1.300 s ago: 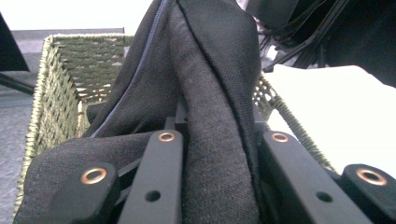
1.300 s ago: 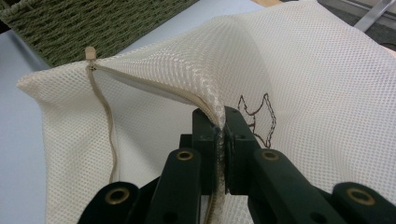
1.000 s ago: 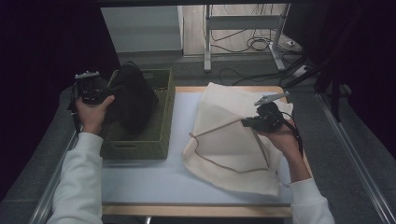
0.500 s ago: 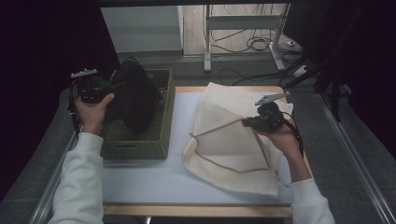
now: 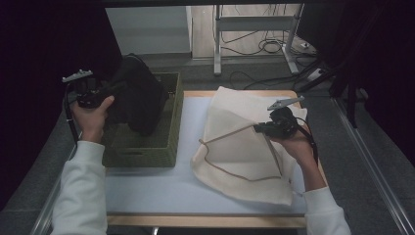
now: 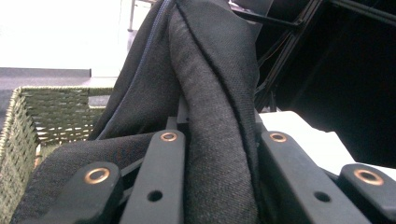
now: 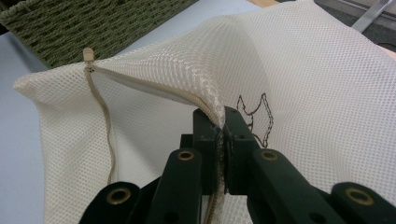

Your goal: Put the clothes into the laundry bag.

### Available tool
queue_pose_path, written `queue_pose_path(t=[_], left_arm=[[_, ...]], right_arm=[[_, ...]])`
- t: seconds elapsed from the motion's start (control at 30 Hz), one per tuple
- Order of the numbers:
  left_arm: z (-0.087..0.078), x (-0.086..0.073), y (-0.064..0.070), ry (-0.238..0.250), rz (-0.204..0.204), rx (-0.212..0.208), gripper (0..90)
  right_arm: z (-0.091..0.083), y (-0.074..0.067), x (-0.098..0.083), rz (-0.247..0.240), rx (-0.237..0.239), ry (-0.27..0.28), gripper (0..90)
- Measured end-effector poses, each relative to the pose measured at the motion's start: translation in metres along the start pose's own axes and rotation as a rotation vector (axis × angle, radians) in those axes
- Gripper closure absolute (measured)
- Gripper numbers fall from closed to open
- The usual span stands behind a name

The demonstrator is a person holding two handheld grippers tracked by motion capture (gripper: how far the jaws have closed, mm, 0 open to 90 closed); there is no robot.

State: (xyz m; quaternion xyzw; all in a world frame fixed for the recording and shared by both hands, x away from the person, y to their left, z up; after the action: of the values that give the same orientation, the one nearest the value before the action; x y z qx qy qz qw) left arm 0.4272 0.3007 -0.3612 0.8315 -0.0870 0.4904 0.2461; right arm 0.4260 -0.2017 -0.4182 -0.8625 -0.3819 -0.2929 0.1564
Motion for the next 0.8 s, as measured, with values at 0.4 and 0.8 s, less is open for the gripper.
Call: queue_pose_path(t=[0.4, 0.8], left_arm=[[-0.004, 0.002, 0.01, 0.023, 0.018, -0.023, 78.2], [-0.02, 0.008, 0.029, 0.088, 0.061, -0.046, 78.3]], right_arm=[[0.0, 0.0, 0.0, 0.002, -0.001, 0.002, 86.0], [-0.001, 0.001, 0.0, 0.002, -0.001, 0.002, 86.0]])
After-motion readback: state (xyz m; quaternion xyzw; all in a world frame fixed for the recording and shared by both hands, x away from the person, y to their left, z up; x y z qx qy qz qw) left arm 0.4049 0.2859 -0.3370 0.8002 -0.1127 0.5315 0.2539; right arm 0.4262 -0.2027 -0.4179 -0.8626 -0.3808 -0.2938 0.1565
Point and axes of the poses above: each handheld gripper's, and its own axes: z roughly forward along the jaws, x roughly out of its top, y roughly to its right, the point moved 4 cm from there along z, roughly forward along the jaws, and after that the axes turned 8 degrees about -y, right-handed, at the moved point
